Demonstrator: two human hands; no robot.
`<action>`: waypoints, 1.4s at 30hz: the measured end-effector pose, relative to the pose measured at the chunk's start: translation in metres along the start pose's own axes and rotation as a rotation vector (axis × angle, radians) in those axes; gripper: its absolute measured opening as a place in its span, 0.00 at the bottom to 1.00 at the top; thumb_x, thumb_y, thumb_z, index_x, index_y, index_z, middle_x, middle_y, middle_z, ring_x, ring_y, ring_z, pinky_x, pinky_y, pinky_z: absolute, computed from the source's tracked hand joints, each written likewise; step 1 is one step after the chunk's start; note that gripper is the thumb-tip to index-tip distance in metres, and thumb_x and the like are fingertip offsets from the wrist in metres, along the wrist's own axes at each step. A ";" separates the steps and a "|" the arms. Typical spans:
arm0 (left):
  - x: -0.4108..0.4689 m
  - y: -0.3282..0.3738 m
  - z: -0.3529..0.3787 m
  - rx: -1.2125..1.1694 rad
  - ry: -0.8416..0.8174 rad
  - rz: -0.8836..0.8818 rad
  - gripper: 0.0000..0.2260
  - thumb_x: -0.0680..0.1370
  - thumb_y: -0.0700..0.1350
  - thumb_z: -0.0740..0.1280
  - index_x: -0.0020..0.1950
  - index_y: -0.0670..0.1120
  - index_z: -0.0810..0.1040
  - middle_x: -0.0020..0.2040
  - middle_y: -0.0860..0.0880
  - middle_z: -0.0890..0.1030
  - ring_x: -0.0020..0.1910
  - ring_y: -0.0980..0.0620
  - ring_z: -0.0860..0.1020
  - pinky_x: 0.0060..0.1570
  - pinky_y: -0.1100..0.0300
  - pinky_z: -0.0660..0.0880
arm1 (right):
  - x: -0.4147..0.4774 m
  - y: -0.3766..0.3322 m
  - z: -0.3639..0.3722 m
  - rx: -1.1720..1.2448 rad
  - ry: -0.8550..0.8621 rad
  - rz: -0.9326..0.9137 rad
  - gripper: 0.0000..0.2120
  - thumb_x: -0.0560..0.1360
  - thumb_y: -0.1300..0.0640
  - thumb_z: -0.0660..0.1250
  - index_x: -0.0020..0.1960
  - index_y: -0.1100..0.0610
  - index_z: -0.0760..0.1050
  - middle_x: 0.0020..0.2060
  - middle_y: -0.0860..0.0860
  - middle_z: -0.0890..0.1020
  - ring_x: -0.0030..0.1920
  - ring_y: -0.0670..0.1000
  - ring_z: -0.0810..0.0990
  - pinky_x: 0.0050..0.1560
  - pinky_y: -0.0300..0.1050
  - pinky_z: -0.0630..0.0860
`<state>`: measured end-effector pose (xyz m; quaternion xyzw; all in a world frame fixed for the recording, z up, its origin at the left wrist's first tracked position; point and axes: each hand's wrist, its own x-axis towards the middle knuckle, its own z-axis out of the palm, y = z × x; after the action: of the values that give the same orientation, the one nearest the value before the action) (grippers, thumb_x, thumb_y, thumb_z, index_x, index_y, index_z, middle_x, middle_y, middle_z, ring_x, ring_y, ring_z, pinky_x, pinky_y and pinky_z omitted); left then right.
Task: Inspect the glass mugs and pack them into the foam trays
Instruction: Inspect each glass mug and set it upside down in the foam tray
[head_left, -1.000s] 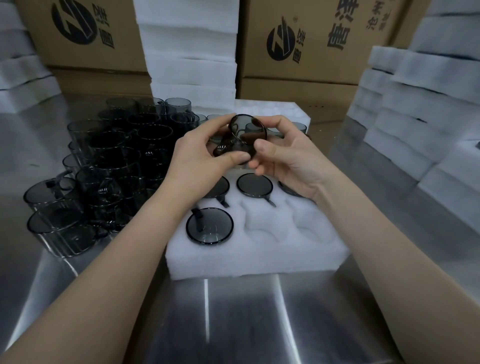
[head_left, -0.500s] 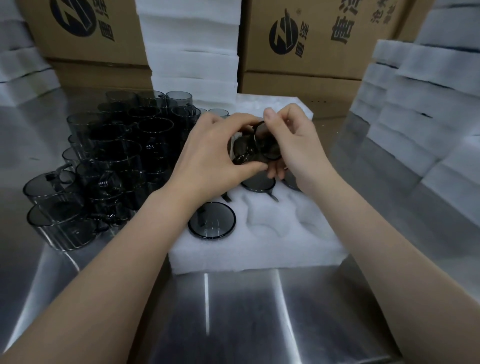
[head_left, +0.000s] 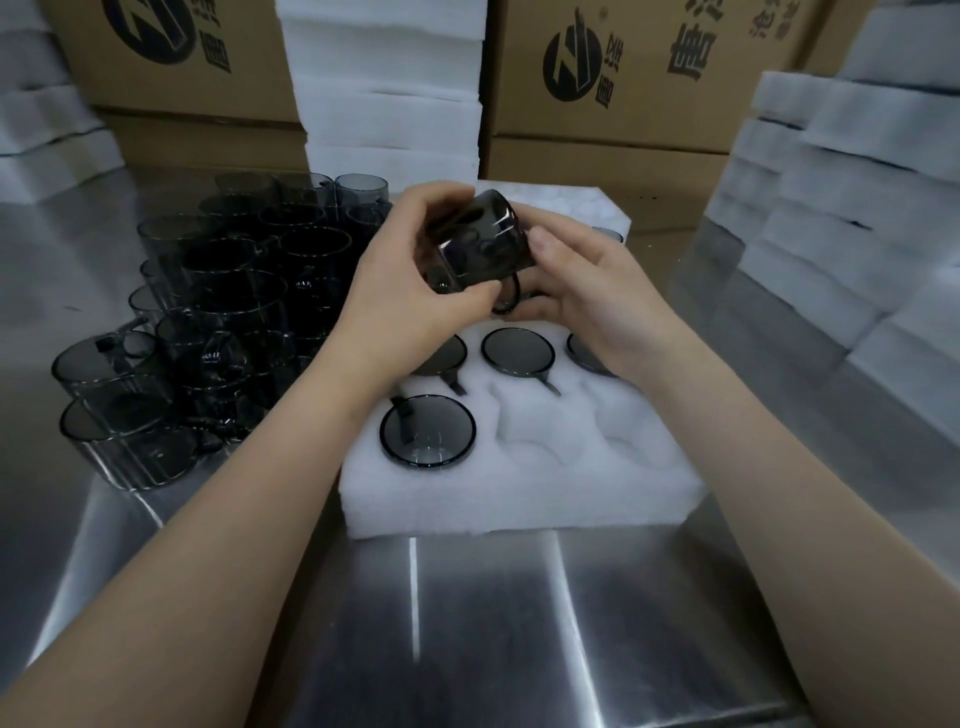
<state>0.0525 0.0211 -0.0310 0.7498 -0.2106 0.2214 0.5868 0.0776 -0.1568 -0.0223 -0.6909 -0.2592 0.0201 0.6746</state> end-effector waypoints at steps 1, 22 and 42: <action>0.001 -0.001 0.000 0.037 -0.019 0.001 0.28 0.67 0.40 0.73 0.66 0.45 0.72 0.61 0.50 0.78 0.62 0.57 0.76 0.64 0.54 0.73 | -0.001 0.000 -0.001 0.017 0.020 -0.007 0.20 0.78 0.55 0.63 0.70 0.53 0.71 0.50 0.53 0.81 0.43 0.51 0.81 0.49 0.50 0.80; -0.003 0.005 0.005 0.216 -0.183 0.044 0.31 0.66 0.40 0.79 0.67 0.52 0.76 0.56 0.56 0.82 0.57 0.62 0.78 0.62 0.65 0.72 | 0.002 -0.004 0.001 0.036 0.209 0.034 0.10 0.81 0.55 0.63 0.42 0.58 0.75 0.34 0.53 0.78 0.33 0.52 0.73 0.30 0.43 0.68; -0.001 0.002 0.006 0.232 -0.149 0.033 0.30 0.64 0.45 0.80 0.64 0.51 0.76 0.53 0.59 0.80 0.56 0.61 0.78 0.61 0.62 0.73 | 0.001 -0.002 0.007 -0.068 0.264 -0.084 0.09 0.82 0.56 0.62 0.43 0.56 0.72 0.36 0.54 0.76 0.33 0.51 0.72 0.28 0.41 0.69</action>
<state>0.0512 0.0148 -0.0310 0.8234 -0.2389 0.1978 0.4753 0.0748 -0.1501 -0.0204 -0.6985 -0.1975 -0.1082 0.6793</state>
